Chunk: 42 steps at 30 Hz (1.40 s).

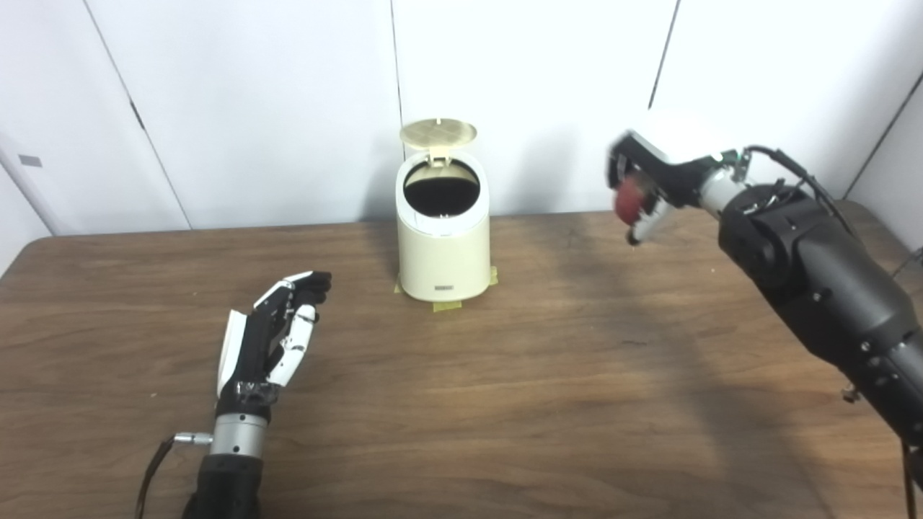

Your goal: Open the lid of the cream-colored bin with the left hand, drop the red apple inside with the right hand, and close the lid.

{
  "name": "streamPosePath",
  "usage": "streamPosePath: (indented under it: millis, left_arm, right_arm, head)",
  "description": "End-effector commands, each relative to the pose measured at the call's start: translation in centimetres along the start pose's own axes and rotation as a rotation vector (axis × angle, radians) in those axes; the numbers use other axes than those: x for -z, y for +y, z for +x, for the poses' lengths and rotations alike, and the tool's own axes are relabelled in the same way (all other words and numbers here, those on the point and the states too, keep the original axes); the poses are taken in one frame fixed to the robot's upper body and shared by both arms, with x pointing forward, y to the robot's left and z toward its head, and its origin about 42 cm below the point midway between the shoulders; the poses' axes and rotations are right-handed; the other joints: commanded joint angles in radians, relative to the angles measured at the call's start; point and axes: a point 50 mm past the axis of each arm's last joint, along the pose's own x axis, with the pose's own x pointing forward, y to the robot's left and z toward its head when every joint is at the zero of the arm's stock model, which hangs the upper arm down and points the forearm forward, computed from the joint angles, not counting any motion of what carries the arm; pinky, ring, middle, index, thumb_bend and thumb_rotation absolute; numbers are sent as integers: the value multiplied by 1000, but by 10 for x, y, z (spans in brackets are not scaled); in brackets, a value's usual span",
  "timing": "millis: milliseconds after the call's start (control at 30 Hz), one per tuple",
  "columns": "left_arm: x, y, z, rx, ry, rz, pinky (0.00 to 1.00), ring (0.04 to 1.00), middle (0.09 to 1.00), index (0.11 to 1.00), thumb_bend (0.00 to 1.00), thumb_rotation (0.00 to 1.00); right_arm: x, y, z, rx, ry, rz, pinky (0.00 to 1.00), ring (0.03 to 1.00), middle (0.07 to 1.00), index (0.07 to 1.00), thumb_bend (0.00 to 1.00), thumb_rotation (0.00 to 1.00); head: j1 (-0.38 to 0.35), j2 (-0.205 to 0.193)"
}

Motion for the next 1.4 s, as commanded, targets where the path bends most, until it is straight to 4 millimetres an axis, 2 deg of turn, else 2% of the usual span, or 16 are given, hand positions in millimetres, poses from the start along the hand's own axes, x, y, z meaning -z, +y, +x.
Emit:
streamPosePath:
  millis: [0,67,167,200,267,333,433,633,833,1033,1367]
  left_arm:
    - [-10,-1,9,-11,-58,8,632,721,734,726,164,716]
    - [-9,-1,10,-10,-56,17,631,718,733,727,170,715]
    - [-8,-2,10,-8,-54,5,635,720,735,729,176,721]
    - [-8,-3,10,-7,-51,-6,640,726,739,732,176,710]
    - [-8,-4,11,-7,-47,-16,647,730,741,733,178,700]
    - [-7,-5,11,-7,-45,-21,648,730,742,734,182,696]
    - [-8,-7,11,-12,-41,-26,652,732,743,733,187,695]
    - [-8,-10,11,-12,-43,-22,653,734,743,733,174,662]
    - [-9,-12,11,-10,-45,-21,654,737,745,734,183,693]
    - [-10,-13,11,-10,-44,-25,658,741,747,738,187,693]
    - [-12,-14,10,-13,-41,-28,653,739,745,734,181,676]
  right_arm:
    - [-9,-37,7,117,-51,-49,371,419,517,472,525,0]
    - [-21,-45,9,145,-98,-60,409,459,545,456,520,0]
    - [-39,-55,10,191,-166,-88,370,448,546,453,519,0]
    - [-45,-58,10,205,-181,-98,386,508,553,450,517,0]
    - [-56,-63,13,236,-211,-103,402,556,508,470,526,0]
    - [-65,-66,17,276,-248,-93,353,475,554,450,514,0]
    - [-75,-64,22,320,-293,-56,344,449,562,442,511,0]
    - [-98,-55,33,355,-352,-12,373,450,562,431,510,0]
    - [-112,-40,52,419,-413,-15,331,443,572,448,495,0]
    - [-120,-24,72,469,-471,16,368,450,540,433,498,0]
    - [-125,4,92,503,-470,15,355,476,543,435,497,0]
  head:
    - [0,2]
    - [0,1]
    - [1,-1]
    - [1,-2]
    - [2,-3]
    - [2,-4]
    - [6,-5]
    - [11,-7]
    - [18,-9]
    - [21,-8]
    - [25,-7]
